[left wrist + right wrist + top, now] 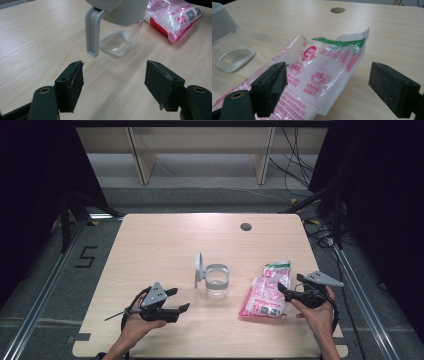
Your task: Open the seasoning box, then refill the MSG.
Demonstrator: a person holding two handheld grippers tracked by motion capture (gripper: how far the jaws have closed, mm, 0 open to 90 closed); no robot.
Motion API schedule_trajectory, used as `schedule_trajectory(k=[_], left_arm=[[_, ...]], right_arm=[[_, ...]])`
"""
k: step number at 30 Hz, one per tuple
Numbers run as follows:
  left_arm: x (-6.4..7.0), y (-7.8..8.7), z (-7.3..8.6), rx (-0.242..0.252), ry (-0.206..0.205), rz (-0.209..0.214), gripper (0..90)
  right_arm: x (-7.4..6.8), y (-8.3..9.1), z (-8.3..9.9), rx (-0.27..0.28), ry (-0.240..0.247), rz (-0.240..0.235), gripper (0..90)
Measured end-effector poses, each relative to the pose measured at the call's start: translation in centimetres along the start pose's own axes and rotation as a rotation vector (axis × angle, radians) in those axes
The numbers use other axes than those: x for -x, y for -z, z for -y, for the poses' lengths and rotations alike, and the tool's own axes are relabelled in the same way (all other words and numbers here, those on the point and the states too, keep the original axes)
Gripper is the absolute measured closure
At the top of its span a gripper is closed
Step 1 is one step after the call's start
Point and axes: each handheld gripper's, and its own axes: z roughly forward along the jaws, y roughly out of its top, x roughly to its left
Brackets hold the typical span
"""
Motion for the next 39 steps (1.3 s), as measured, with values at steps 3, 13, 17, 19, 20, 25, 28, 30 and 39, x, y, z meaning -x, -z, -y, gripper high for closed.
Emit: schedule_trajectory(k=[3, 13, 17, 19, 20, 25, 28, 30, 39], left_arm=[[0.0, 0.0, 0.0, -0.003, 0.000, 0.001, 30.4], [0.4, 0.0, 0.0, 0.000, 0.009, -0.004, 30.4], [0.5, 0.0, 0.0, 0.005, 0.014, 0.002, 30.5], [0.4, 0.0, 0.0, -0.002, -0.014, -0.002, 30.4], [0.4, 0.0, 0.0, 0.002, -0.018, 0.001, 30.5], [0.5, -0.1, 0.1, -0.007, 0.002, -0.003, 30.5], [0.6, -0.2, 0.1, -0.003, 0.009, 0.001, 30.5], [0.6, -0.3, 0.2, -0.006, 0.010, 0.003, 30.4], [0.6, -0.2, 0.2, -0.004, 0.010, 0.003, 30.5]], right_arm=[[0.3, -0.1, 0.0, -0.005, 0.031, -0.001, 15.9], [0.7, -0.6, 0.2, -0.029, 0.007, -0.023, 16.3], [0.5, -0.7, 0.2, -0.032, -0.021, -0.006, 16.7], [0.5, -0.8, 0.2, -0.047, -0.009, -0.007, 17.2], [0.8, -1.0, 0.1, -0.036, 0.028, -0.006, 17.2], [1.0, -1.8, 0.2, -0.053, -0.002, -0.026, 18.0], [1.1, -2.3, 0.3, -0.076, -0.007, -0.030, 18.0], [0.9, -2.5, 0.5, -0.088, -0.034, -0.033, 18.7], [1.2, -3.3, 0.4, -0.096, -0.010, -0.076, 22.2]])
